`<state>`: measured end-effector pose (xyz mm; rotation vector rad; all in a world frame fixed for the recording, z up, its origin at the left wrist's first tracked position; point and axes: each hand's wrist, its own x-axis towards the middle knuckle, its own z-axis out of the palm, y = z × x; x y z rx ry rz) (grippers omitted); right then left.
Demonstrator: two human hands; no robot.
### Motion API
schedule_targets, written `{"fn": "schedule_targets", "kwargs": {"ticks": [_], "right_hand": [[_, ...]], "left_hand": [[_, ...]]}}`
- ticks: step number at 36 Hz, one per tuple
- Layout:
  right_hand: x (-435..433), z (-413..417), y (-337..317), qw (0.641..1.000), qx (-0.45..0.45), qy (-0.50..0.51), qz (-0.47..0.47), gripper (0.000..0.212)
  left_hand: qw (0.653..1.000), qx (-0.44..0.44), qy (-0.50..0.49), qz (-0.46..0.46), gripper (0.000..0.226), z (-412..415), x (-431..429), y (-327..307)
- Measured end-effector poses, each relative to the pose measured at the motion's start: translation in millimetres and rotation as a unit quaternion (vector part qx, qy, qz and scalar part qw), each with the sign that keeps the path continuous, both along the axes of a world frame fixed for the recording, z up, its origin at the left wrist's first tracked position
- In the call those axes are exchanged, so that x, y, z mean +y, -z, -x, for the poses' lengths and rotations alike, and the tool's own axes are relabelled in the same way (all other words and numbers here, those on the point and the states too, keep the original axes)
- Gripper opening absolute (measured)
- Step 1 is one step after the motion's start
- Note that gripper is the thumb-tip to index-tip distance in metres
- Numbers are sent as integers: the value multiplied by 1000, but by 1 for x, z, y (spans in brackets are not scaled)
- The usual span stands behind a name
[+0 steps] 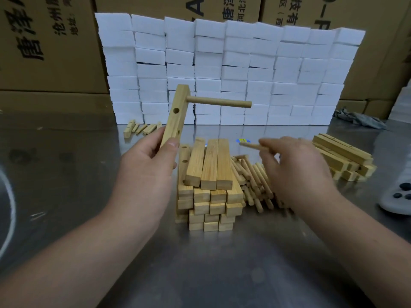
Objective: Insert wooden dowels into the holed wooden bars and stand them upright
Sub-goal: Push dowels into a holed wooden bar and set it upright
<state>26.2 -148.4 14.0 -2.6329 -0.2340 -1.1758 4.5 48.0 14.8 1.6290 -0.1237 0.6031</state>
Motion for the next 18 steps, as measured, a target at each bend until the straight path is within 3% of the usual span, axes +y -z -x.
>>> {"fn": "schedule_targets", "kwargs": {"ticks": [4,8,11,18], "right_hand": [[2,12,-8,984,-78,-86,-137,27],[13,27,-8,942,-116,-214,-230,16],[20,32,-8,911,-81,-270,-301,13],[25,34,-6,896,13,-290,-337,25]], "left_hand": [[998,8,-12,64,28,-3,0,0],[993,22,-3,116,30,-7,1,-1],[996,9,8,91,29,-4,1,-1],[996,-13,66,51,30,3,-1,-1]]}}
